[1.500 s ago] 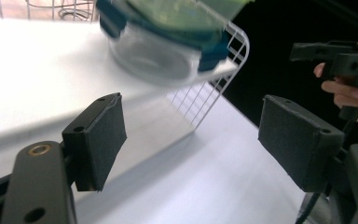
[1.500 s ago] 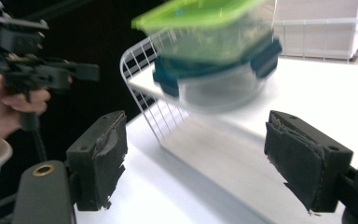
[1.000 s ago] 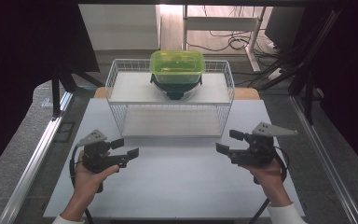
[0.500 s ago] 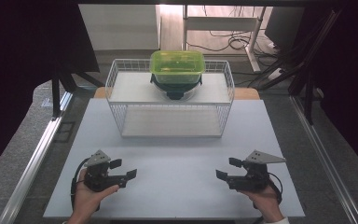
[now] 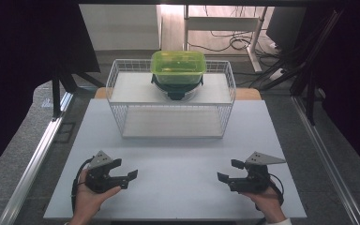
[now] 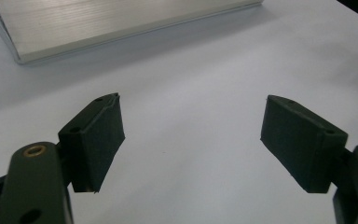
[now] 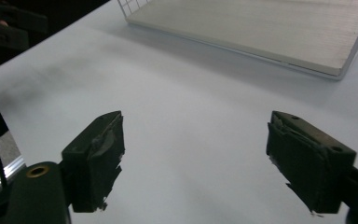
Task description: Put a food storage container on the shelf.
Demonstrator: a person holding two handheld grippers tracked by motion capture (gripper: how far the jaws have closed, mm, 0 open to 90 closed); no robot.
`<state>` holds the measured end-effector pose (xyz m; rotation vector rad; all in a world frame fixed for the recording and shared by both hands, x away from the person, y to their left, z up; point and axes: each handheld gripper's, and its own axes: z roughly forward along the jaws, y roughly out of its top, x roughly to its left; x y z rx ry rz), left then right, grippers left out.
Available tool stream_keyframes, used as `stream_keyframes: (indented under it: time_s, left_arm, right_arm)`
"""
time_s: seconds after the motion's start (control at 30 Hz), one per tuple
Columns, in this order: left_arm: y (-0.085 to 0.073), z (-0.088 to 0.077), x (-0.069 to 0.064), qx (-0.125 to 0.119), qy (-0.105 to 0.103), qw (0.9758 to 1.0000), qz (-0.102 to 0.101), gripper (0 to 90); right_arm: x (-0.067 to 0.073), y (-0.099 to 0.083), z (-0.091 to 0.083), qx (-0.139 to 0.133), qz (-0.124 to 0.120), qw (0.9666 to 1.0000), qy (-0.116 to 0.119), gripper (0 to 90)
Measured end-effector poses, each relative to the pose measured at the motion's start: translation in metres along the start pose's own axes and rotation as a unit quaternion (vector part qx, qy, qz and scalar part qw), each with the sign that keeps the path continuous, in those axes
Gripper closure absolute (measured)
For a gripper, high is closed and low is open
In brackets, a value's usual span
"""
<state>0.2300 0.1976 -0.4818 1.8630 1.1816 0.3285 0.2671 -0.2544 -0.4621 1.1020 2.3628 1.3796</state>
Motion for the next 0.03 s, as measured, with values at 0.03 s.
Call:
stream_keyframes:
  time_s: [0.03]
  left_arm:
    - [0.0005,0.0009,0.0008,0.001,0.002,1.0,0.002,19.8]
  right_arm:
    - [0.0006,-0.0008,0.0005,0.002,-0.004,1.0,-0.009,16.2]
